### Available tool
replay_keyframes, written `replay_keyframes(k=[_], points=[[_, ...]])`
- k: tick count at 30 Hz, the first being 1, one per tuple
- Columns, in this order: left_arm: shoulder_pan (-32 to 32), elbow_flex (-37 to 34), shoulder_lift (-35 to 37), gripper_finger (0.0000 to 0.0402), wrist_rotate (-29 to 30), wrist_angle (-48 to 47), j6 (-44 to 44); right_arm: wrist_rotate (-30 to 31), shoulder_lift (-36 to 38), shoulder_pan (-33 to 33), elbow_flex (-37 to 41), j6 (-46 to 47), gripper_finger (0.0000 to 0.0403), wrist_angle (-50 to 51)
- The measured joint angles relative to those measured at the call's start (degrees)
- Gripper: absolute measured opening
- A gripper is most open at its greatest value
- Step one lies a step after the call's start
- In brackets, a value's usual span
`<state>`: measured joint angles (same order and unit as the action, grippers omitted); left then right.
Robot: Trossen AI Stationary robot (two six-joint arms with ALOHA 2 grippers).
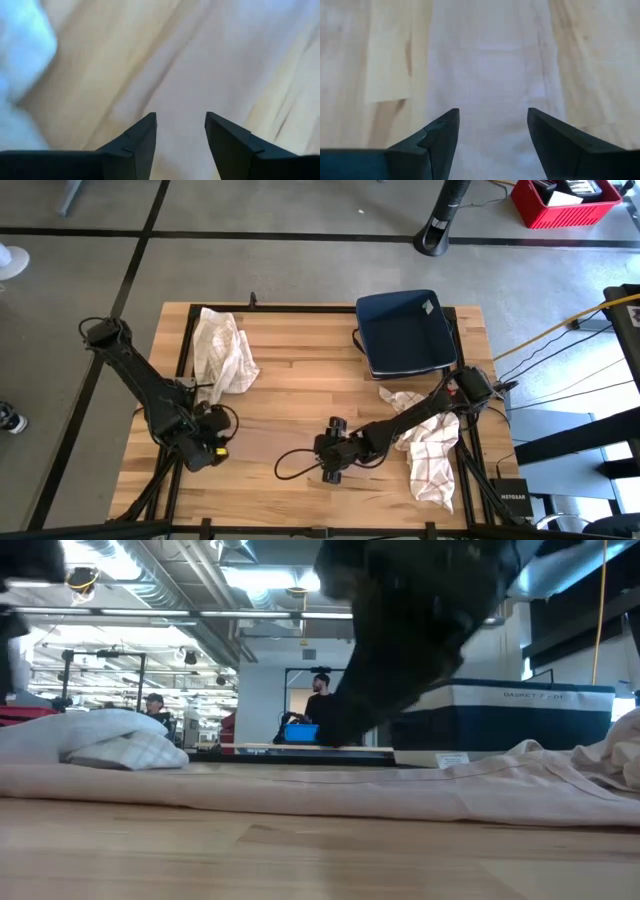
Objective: Fold towel
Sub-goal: Fold the pink towel
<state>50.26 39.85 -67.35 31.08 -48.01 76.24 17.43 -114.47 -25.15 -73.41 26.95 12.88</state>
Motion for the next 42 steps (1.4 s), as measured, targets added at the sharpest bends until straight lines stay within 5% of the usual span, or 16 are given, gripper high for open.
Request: replay_keyframes(k=[3,9,16,23,30,36,42], points=[[-0.55,-2.38,-0.94,0.0156,5.86,12.04,-7.68,-0.75,2.76,-0.02,0.0,0.23,0.0237,1.71],[-3.43,-10.44,-6.62,0.0151,6.12,28.5,-15.18,-0.09,1.16,0.0,-0.07,-1.46,0.0237,-1.97],[-4.7,-14.51,-11.46,0.0151,3.78,29.05,-9.76,-1.77,-4.63,0.02,-0.02,-1.54,0.0237,-1.43],[-4.83,-13.5,-11.4,0.015,2.97,26.7,-8.26,-3.21,0.28,-0.18,-3.54,4.08,0.0237,10.63],[-6.84,-8.04,-8.74,0.015,7.74,27.86,-16.02,0.77,10.94,-7.92,-2.81,28.48,0.0237,29.42],[-7.0,-9.77,-9.16,0.015,10.03,39.57,-28.91,1.68,15.66,-14.08,9.37,58.57,0.0237,23.84],[-6.37,-11.28,-9.16,0.015,10.05,41.72,-31.6,3.12,17.6,-16.68,21.12,74.79,0.0237,10.15]])
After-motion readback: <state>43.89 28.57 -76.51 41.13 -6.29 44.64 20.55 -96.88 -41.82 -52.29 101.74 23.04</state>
